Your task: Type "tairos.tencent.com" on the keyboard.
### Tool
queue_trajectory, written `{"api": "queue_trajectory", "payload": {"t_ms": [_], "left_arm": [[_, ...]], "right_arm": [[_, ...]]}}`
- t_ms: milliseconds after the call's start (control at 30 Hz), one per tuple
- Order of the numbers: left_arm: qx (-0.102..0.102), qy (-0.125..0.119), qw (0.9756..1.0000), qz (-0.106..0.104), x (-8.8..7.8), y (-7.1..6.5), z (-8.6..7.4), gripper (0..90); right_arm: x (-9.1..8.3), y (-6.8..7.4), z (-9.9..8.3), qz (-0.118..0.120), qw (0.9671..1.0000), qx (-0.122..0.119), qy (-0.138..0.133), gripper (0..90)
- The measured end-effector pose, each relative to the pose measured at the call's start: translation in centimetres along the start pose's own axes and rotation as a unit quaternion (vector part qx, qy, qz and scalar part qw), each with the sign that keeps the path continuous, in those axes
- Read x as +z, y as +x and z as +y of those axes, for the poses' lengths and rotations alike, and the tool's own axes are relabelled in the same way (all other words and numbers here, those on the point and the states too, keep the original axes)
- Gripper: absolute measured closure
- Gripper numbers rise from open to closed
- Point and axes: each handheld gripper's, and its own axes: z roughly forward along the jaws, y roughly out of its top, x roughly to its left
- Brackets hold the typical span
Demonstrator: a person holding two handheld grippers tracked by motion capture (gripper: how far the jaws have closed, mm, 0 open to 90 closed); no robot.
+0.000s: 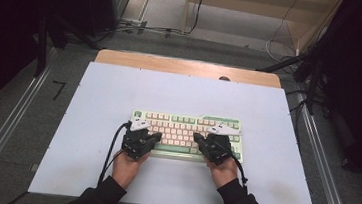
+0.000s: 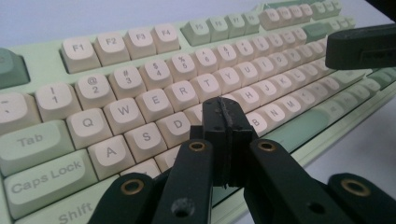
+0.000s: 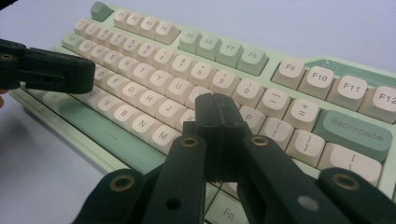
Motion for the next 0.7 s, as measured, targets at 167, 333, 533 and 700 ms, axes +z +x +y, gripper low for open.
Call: {"api": "queue_trajectory", "payload": {"t_ms": [167,333,533,700], "left_arm": [[-0.003,-0.016,0.9998,0.006,-0.4,0.1,0.2,90.0],[-0.009,-0.024,0.9996,0.010,-0.6,0.6,0.4,90.0],[-0.011,-0.026,0.9995,0.014,-0.6,0.8,0.4,90.0],[-0.011,-0.025,0.9995,0.017,-0.5,1.0,0.5,90.0]], "right_arm": [[0.1,0.1,0.0,-0.002,1.0000,-0.001,0.002,87.7],[0.3,-0.1,0.1,-0.006,1.0000,0.000,-0.001,87.7],[0.6,0.1,0.3,-0.009,0.9999,0.000,-0.007,87.7],[1.1,0.1,0.7,-0.011,0.9999,0.001,-0.011,87.7]]}}
